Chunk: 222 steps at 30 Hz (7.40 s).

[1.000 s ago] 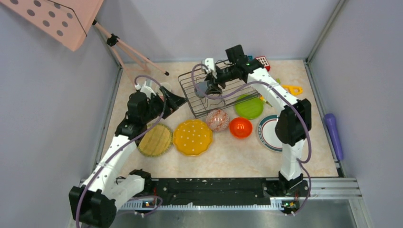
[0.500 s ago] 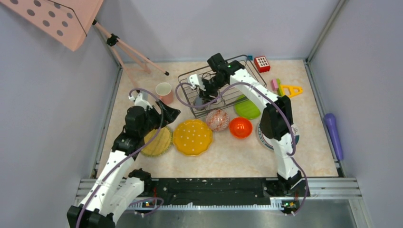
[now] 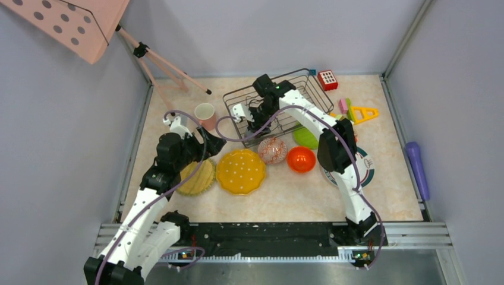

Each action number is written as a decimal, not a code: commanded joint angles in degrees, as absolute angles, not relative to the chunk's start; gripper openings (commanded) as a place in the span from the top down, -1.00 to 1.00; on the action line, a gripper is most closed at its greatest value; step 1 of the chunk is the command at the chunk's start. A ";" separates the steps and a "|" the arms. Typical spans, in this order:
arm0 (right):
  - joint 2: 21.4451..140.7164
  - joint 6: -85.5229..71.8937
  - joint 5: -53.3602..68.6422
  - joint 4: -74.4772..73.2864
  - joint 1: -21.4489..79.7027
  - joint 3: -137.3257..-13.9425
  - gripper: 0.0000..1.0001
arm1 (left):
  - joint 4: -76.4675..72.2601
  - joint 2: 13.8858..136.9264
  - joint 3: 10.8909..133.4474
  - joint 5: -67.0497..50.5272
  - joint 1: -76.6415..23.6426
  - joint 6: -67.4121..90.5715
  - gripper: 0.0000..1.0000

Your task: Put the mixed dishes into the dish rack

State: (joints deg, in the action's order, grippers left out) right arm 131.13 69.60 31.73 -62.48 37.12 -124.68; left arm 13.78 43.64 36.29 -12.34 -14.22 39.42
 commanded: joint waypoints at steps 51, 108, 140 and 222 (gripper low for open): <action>64.80 -49.35 -9.12 -21.09 36.82 -51.74 -0.98 | -6.27 61.79 34.17 -7.78 -15.55 56.52 -0.50; 87.57 -90.05 -37.63 -23.26 55.07 -55.47 1.00 | -1.49 78.61 46.82 4.60 -14.50 52.89 0.64; 57.04 -25.15 -19.23 3.08 46.23 -45.02 1.00 | -11.80 65.19 47.27 -27.68 -26.02 38.26 -0.59; 63.25 -46.67 17.18 11.87 34.28 -52.99 -0.15 | -21.41 78.46 59.79 -49.99 -19.82 52.65 1.00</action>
State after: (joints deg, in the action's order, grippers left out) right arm 61.84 -47.66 18.48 13.02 35.07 -51.05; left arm -18.22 79.29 57.04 -47.18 -19.84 53.06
